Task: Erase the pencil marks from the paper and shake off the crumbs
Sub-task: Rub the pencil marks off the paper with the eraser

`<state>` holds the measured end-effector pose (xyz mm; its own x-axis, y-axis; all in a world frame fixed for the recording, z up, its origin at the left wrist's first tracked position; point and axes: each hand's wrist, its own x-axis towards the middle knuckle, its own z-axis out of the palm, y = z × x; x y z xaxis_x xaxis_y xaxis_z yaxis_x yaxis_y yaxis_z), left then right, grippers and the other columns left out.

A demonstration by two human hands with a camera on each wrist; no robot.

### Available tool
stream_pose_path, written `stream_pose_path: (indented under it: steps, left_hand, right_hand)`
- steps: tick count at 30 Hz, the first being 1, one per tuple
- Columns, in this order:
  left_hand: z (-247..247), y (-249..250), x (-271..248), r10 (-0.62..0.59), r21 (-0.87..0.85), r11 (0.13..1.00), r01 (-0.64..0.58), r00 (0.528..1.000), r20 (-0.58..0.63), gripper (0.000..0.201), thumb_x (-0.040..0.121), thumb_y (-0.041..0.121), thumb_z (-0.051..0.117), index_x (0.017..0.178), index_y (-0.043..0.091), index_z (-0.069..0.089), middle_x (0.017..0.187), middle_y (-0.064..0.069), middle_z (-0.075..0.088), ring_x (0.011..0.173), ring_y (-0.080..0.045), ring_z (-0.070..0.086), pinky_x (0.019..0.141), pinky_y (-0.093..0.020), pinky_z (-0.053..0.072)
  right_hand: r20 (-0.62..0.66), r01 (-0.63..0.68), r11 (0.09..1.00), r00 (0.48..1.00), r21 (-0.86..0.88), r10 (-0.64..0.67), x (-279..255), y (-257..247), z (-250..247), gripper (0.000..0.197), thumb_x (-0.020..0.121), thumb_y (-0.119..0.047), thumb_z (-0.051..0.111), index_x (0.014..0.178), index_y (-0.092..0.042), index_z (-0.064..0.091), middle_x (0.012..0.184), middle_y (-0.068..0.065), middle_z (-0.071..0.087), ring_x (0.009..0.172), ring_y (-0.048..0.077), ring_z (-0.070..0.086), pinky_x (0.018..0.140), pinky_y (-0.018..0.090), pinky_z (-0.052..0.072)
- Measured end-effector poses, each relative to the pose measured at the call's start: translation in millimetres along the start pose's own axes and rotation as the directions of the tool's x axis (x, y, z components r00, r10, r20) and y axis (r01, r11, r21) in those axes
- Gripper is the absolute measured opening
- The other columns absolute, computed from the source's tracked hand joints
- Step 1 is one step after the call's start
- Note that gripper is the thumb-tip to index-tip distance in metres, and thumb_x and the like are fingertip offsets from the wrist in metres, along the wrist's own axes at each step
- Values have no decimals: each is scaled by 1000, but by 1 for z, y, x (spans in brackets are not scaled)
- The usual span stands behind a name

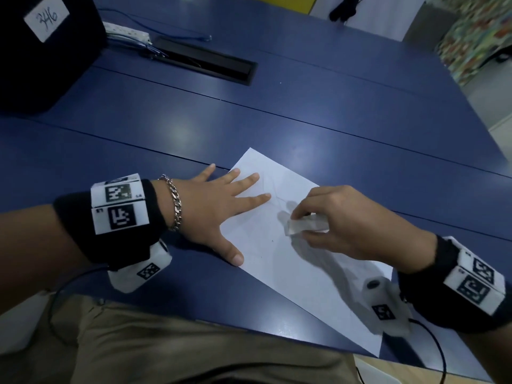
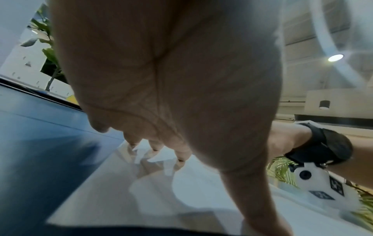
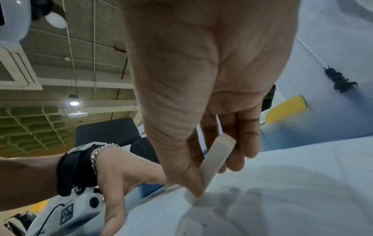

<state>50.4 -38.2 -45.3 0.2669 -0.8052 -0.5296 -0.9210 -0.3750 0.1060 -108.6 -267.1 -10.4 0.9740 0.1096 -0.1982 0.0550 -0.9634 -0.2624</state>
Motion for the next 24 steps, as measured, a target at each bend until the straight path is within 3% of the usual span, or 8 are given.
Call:
stream_pose_path:
  steps: [4,7,10,13,17,19,22,24]
  left_hand:
    - [-4,1,1,-25,5,1000,25,1000,8,131,66,98,57,156,54,-26,168,9,-35,158,-25,-25,123,-68,-10]
    - [-3,2,2,-31,-1,1000,31,999,6,136,61,100,59,155,55,-27,168,8,-37,158,-26,-26,122,-70,-10]
    - [-3,2,2,-37,-3,999,37,999,8,136,59,101,59,154,57,-28,167,9,-38,158,-26,-26,120,-73,-9]
    - [-3,2,3,-57,-16,998,57,998,42,136,58,100,61,151,60,-30,165,12,-41,156,-25,-31,119,-76,-8]
    - [-3,3,4,-91,-13,996,93,991,93,136,57,101,60,147,62,-34,159,18,-48,152,-25,-39,117,-78,-9]
    - [-4,2,5,-93,-15,995,95,990,103,136,57,100,61,146,62,-35,159,18,-48,152,-25,-39,117,-77,-10]
    - [-5,3,5,-88,-26,995,91,990,106,137,56,100,62,145,64,-35,160,17,-48,152,-25,-39,117,-77,-10]
    - [-5,3,5,-99,-14,995,101,989,113,137,56,101,61,146,63,-36,159,18,-48,152,-25,-40,117,-77,-9]
  right_hand:
    - [10,30,1000,999,7,-30,4,-11,-7,26,86,-42,72,112,-38,72,102,-18,66,91,6,62,80,33,55]
    - [18,166,985,986,40,-166,7,-32,-3,27,87,-40,73,113,-32,73,102,-13,66,88,9,63,80,31,53]
    - [38,240,971,970,11,-241,13,-45,7,23,88,-37,73,109,-30,73,100,-19,57,88,14,64,78,37,55]
    - [-25,233,973,972,1,-233,16,-45,11,18,85,-33,74,103,-27,74,96,-25,46,84,16,65,74,38,57]
    - [95,318,948,943,16,-318,9,-51,15,20,89,-36,69,104,-23,71,91,-10,60,81,18,63,73,38,54]
    - [92,306,952,948,13,-306,13,-48,11,19,88,-36,70,103,-23,72,87,-16,55,82,18,63,74,39,54]
    - [-17,253,967,967,17,-253,19,-42,8,17,84,-34,73,98,-24,73,81,-26,43,79,16,62,72,39,55]
    - [-3,271,963,963,3,-271,14,-45,11,18,85,-35,72,99,-24,72,85,-22,53,79,17,63,72,39,55]
